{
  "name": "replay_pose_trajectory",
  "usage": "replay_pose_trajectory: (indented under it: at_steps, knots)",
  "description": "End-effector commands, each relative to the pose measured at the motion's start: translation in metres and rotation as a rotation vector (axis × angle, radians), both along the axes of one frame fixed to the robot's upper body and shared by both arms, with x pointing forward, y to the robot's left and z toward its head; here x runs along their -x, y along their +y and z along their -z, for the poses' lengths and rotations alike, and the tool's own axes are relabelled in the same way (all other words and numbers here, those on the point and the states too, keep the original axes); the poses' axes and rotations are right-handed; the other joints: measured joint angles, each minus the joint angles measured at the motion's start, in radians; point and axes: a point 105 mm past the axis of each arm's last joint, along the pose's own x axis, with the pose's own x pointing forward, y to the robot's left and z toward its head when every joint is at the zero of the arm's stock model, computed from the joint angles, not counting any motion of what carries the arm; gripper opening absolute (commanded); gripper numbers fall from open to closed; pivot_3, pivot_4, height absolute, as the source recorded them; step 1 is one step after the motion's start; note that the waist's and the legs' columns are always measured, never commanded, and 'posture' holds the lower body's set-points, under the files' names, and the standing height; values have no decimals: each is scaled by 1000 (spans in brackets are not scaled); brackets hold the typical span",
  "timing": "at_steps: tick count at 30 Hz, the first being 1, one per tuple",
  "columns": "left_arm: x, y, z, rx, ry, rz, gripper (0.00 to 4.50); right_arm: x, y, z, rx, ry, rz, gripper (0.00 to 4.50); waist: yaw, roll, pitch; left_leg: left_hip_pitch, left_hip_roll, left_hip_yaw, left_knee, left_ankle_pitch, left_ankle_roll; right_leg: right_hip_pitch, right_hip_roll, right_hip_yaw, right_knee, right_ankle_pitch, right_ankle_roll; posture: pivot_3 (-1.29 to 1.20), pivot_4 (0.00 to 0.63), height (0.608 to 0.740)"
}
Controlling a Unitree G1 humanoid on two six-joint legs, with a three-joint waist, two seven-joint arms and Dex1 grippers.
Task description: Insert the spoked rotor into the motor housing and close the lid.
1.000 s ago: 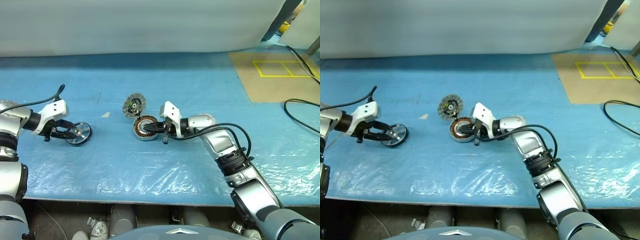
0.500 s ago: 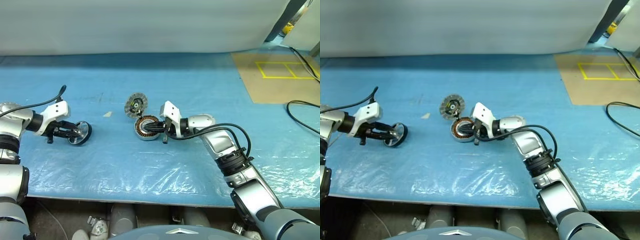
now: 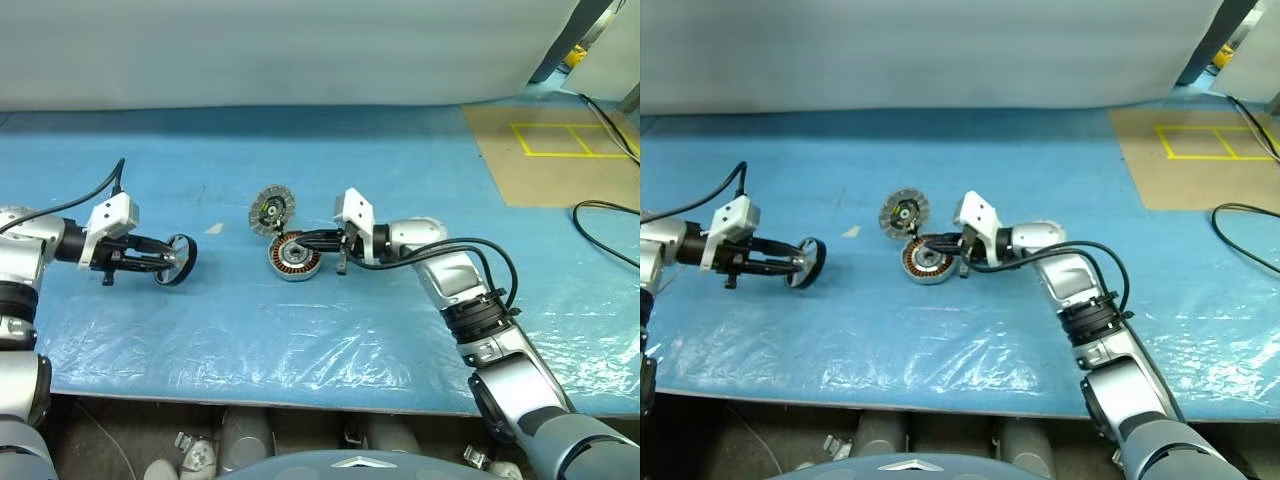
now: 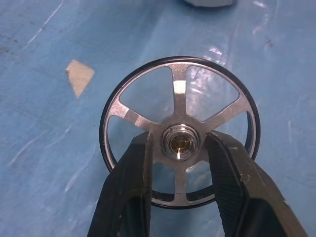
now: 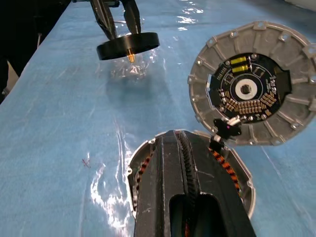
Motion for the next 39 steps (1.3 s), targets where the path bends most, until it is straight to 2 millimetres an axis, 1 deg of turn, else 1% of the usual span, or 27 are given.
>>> replay_pose_trajectory:
  at_steps: [1, 7, 9, 13, 18, 20, 23, 25, 31, 35, 39]
  knots:
    - [2, -22, -20, 93, -67, 36, 1276, -1, -9, -16, -29, -55, -9, 0, 1, 0, 0, 0, 0, 0, 0, 0, 0, 0, 0, 0, 0, 0, 0, 0, 150, 740]
    - [4, -64, -30, 184, -87, 70, 1276, 2, -16, -19, -19, -60, -14, 0, 1, 0, 0, -1, 0, 0, 1, 0, 0, 0, 0, 0, 1, 0, 0, 0, 150, 740]
    - [4, -79, -30, 195, -89, 90, 1276, 4, -18, -20, -14, -59, -20, 0, 1, 0, 0, -1, 0, 0, 2, 0, 0, 0, 0, 0, 1, 0, -1, 0, 150, 740]
    - [6, -102, -27, 214, -78, 127, 1276, 6, -22, -19, -10, -57, -21, 0, -1, 0, 0, -1, 0, 0, 1, 0, 0, 0, 0, 0, 1, 0, 0, 0, 150, 740]
    - [0, -124, -24, 245, -93, 148, 1276, 10, -31, -15, -1, -52, -19, 0, -1, 0, 0, -3, 0, 0, 2, 0, 0, 0, 0, 0, 0, 0, 0, 0, 150, 740]
    - [-2, -129, -23, 249, -96, 156, 1276, 12, -33, -14, -2, -46, -18, 0, 0, 0, 0, -4, -1, 0, 2, 0, 0, 0, 0, 0, 0, 0, 0, 0, 150, 740]
    - [-8, -144, -22, 275, -106, 169, 1276, 16, -42, -5, 16, -43, -11, 0, 1, 0, 0, -4, -1, 0, 2, 0, 0, 0, 0, 0, 0, 0, 0, 0, 150, 740]
    - [-12, -149, -21, 278, -112, 172, 1276, 16, -48, 1, 38, -50, -4, 0, 1, 0, 0, -4, -1, 0, 3, 0, 1, 0, 0, 0, 0, 0, 0, 0, 150, 740]
    - [-23, -158, -18, 297, -127, 156, 1276, 10, -58, 9, 44, -83, 50, 0, -3, 0, 0, -5, -1, 0, 3, 0, 1, 0, 1, 1, 0, 0, 0, 0, 150, 740]
    - [-28, -163, -17, 303, -137, 147, 1276, 9, -60, 9, 38, -86, 64, 0, -2, 0, 0, -6, -1, -1, 3, 0, 1, 0, 0, 1, 0, 0, 0, 0, 150, 740]
    - [-31, -162, -12, 264, -142, 142, 1276, 9, -62, 10, 41, -88, 73, 0, -1, 0, 0, -6, -1, -1, 3, 0, 1, 0, 0, 1, 0, 0, 0, 0, 150, 740]
